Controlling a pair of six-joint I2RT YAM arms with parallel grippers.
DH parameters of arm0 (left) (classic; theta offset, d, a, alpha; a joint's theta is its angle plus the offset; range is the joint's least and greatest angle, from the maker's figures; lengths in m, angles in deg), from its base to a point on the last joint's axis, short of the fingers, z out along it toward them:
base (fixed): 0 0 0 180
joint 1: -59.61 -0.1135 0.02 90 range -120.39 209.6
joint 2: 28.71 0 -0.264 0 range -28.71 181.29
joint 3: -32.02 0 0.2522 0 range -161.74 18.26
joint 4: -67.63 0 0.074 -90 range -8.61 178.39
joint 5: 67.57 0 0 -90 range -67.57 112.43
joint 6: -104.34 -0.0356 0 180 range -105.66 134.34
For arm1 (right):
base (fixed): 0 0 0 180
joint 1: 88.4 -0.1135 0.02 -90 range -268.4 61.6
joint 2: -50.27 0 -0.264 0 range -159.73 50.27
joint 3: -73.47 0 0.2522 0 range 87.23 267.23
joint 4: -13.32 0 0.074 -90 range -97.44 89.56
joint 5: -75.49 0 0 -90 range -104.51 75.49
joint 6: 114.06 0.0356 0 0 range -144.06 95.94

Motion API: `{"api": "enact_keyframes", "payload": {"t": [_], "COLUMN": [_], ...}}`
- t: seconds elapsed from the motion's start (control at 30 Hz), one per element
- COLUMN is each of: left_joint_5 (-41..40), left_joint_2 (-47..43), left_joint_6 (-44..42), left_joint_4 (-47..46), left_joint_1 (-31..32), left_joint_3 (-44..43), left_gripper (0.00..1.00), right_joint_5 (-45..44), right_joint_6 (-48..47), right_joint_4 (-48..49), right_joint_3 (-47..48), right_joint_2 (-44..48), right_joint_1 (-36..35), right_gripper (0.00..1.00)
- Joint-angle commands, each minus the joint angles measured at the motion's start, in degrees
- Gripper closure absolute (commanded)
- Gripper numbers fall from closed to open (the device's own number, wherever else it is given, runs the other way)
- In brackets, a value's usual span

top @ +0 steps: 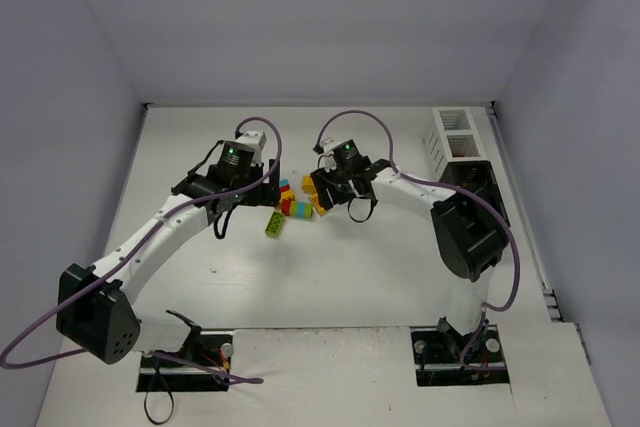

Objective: Sort the legos into containers by color

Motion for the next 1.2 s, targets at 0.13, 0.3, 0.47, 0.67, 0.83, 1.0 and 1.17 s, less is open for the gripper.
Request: {"api": "enact_keyframes", "payload": {"t": [0.13,0.3,0.47,0.67,0.83,1.0,1.17], "left_joint_5": [-2.49,-2.93,-3.10,-2.93,-2.93,-2.58,-1.61], "left_joint_2": [-4.33,-5.21,-5.48,-5.12,-4.69,-3.89,-3.10], "left_joint_6": [0.24,0.16,0.16,0.33,0.24,0.07,0.07], "left_joint_4": [-0.11,0.59,0.59,0.16,0.07,-0.37,-1.25], "left_joint_1": [-0.61,-0.70,-0.79,-0.79,-0.79,-0.87,-0.79], "left_joint_3": [1.43,1.70,2.05,1.78,1.08,0.20,-0.41], "left_gripper": [0.22,0.22,0.22,0.22,0.22,0.22,0.22], "right_joint_5": [1.27,1.01,-0.48,-3.73,-9.70,-19.80,-30.70], "right_joint_6": [-0.74,-1.18,-1.09,-1.44,-0.39,3.82,6.90], "right_joint_4": [4.41,4.67,5.55,5.64,5.73,5.38,4.94], "right_joint_3": [3.62,5.03,5.21,4.68,1.09,-4.28,-9.90], "right_joint_2": [-2.92,-5.39,-6.44,-4.70,2.68,15.51,25.35], "right_joint_1": [-2.12,-3.53,-3.79,-3.62,-1.60,8.23,18.25], "right_gripper": [0.44,0.46,0.55,0.97,1.00,1.00,1.00]}}
